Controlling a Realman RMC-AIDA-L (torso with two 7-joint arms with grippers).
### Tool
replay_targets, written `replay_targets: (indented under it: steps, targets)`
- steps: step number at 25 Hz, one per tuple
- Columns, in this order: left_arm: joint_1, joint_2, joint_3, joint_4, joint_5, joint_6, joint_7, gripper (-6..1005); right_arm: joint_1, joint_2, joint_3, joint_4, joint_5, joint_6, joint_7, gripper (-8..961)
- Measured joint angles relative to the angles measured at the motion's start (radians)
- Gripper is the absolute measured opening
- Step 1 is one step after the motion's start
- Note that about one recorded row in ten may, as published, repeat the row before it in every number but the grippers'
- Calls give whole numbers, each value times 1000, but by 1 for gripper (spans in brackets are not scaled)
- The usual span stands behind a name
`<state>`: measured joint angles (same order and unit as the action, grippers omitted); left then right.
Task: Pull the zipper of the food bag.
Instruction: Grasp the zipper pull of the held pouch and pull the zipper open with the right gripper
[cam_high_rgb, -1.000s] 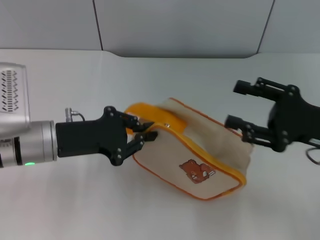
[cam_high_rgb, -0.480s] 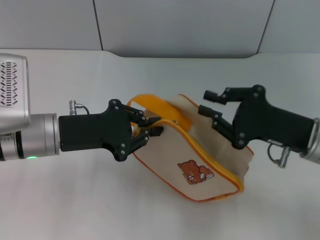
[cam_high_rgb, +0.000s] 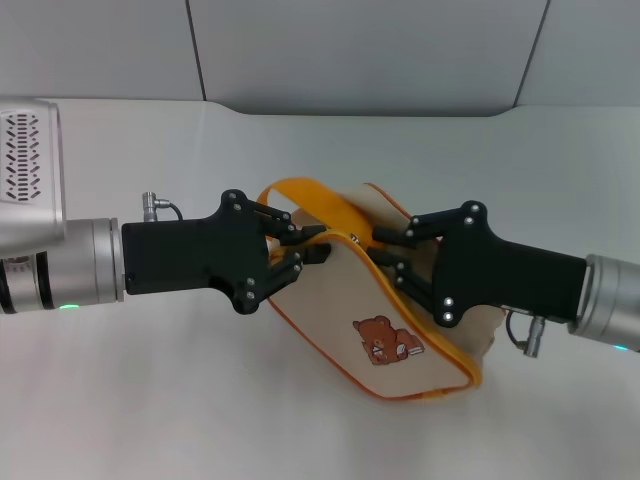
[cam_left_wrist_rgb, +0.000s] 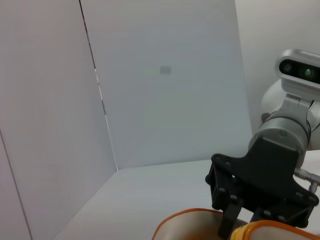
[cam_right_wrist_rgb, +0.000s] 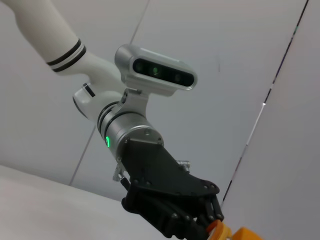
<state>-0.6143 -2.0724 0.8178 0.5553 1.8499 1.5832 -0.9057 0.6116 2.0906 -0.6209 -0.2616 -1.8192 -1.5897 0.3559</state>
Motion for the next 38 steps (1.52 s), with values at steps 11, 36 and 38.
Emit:
replay_targets:
  steps: [11, 36, 38]
  targets:
    - [-5, -2, 6, 0, 0, 6, -13, 100, 39, 1, 5, 77, 2, 55, -127, 137]
    - [-3, -2, -2, -8, -1, 10, -15, 97, 47, 2, -24, 171, 85, 78, -298, 103]
    - [-2, -2, -4, -8, -1, 9, -15, 97, 46, 2, -24, 171, 85, 80, -298, 68]
